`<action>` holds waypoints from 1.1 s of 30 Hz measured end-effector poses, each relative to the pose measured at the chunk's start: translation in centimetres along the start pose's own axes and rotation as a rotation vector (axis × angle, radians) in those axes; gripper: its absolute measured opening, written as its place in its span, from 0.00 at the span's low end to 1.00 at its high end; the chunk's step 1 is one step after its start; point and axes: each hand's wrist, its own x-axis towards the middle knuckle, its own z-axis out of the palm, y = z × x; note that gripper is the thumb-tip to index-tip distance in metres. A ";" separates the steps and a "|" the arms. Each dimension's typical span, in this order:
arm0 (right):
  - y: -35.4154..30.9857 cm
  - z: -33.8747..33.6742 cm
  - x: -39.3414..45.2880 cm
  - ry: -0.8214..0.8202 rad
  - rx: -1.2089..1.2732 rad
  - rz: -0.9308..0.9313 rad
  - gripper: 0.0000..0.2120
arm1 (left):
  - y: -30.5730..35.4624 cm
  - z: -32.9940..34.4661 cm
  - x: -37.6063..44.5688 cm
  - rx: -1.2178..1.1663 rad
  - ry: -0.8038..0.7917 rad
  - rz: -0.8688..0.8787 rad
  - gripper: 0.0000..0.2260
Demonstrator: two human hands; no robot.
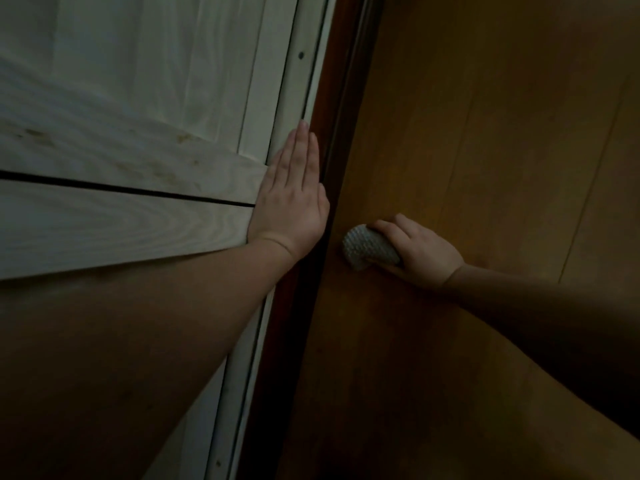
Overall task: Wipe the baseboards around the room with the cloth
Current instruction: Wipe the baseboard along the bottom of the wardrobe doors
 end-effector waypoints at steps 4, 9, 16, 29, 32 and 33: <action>-0.1 0.2 0.0 -0.030 0.002 0.021 0.28 | -0.2 0.1 -0.1 -0.031 0.016 0.008 0.28; -0.4 -0.3 0.1 -0.035 -0.014 0.035 0.27 | 0.0 0.3 0.0 -0.073 0.054 0.019 0.28; -0.4 -0.2 0.0 -0.068 -0.008 0.051 0.28 | -0.1 0.2 -0.1 -0.060 0.038 0.018 0.28; -0.1 -0.2 -0.2 -0.104 -0.010 0.069 0.30 | 0.0 -0.4 -0.2 -0.057 0.007 0.025 0.31; 0.1 -0.4 0.0 -0.143 -0.002 0.094 0.30 | -0.1 -0.3 0.0 -0.049 0.032 0.036 0.31; 0.0 -0.4 0.2 -0.145 0.004 0.095 0.30 | -0.1 -0.3 0.0 -0.052 0.037 0.038 0.31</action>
